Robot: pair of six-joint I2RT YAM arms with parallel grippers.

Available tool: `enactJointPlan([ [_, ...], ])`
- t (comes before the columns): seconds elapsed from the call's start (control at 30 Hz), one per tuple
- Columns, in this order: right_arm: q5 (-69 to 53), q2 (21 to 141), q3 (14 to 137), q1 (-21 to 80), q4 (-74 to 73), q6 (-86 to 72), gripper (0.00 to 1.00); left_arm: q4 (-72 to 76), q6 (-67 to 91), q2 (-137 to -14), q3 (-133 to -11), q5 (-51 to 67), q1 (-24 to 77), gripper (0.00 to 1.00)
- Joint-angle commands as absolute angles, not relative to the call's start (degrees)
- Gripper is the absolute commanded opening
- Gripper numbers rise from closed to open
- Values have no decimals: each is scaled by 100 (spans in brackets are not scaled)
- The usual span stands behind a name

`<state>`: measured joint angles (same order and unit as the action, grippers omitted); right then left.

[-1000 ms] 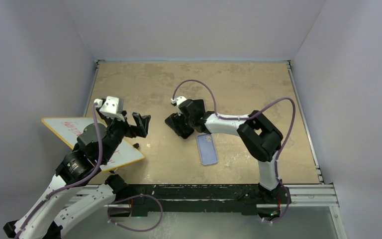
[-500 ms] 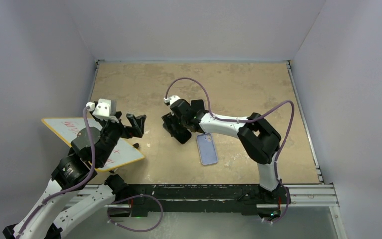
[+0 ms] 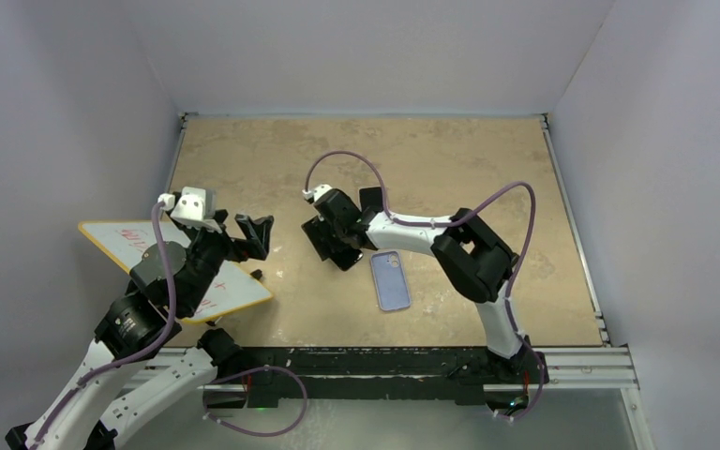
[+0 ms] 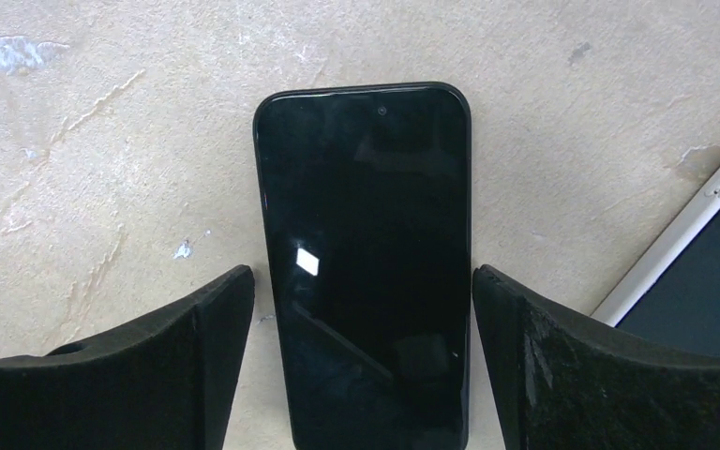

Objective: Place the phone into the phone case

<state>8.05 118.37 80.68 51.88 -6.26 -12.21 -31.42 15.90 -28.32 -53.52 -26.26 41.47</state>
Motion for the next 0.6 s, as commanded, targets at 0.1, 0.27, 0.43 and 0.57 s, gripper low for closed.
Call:
enactJointPlan([
  [0.1, 1213, 12070, 8393, 5402, -1000, -1107, 83, -3067, 1644, -2812, -5340, -2717, 4136, 100],
  [0.27, 1364, 12093, 8346, 5423, -1108, -1222, 71, -3055, 1635, -2805, -5336, -2719, 4131, 100],
  [0.43, 1355, 12000, 8260, 5423, -1124, -1356, 56, -3058, 1634, -2831, -5335, -2702, 4136, 100],
  [0.57, 1222, 11735, 8066, 5423, -927, -1516, 50, -3074, 1659, -2830, -5336, -2692, 4132, 100],
])
